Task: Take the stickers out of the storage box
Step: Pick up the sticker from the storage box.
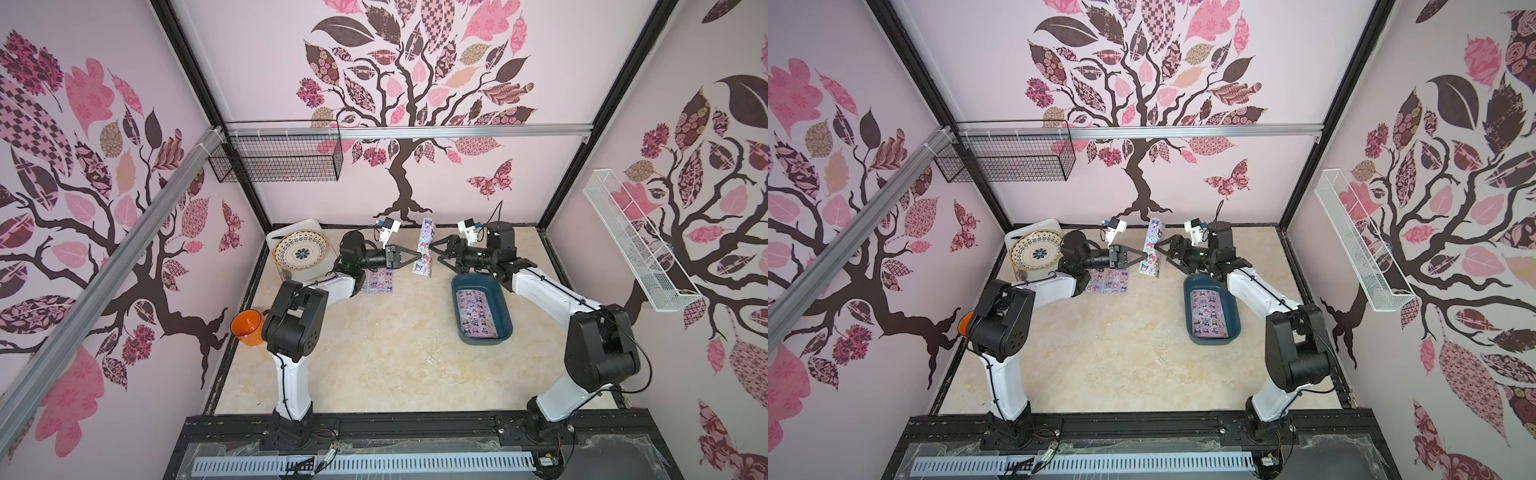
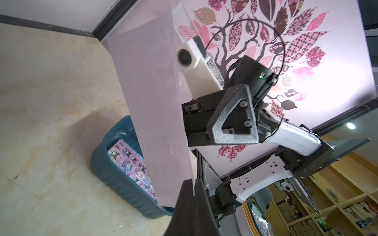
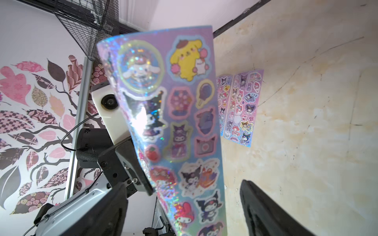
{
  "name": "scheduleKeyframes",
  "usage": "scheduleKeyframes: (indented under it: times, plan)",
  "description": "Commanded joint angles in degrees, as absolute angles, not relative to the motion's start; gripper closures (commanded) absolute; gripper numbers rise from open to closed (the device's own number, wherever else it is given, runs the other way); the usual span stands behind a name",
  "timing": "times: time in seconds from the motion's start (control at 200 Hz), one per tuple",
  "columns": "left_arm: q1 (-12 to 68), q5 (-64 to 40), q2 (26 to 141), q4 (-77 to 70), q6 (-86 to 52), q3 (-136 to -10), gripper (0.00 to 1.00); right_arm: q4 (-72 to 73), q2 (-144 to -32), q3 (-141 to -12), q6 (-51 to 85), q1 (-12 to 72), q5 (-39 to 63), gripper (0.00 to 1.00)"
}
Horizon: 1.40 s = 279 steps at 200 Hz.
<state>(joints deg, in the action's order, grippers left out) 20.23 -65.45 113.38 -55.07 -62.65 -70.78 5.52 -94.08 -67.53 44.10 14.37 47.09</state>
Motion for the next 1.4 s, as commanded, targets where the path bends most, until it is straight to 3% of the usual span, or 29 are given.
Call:
scheduleKeyframes:
  times: [0.0,0.36,1.045,1.225,1.391]
  plan:
    - [20.5,-64.9,115.2,-66.7,-72.5,-71.1,1.0,18.6,-95.1,-66.6,51.9,14.1,51.8,0.09]
    - [21.1,-65.1,115.8,-66.4,-72.5,-72.0,1.0,26.0,-95.6,-66.3,56.2,14.6,55.3,0.11]
    - [18.2,-62.3,114.3,-58.8,-66.0,-69.0,1.0,27.2,-92.6,-66.3,57.0,14.5,56.8,0.21]
    - [18.2,-62.2,113.5,-56.4,-64.1,-68.8,1.0,22.8,-92.3,-66.7,54.2,14.5,55.7,0.33]
    - [18.2,-62.1,113.0,-55.0,-62.9,-68.7,1.0,14.1,-92.5,-68.1,48.7,14.5,53.2,0.51]
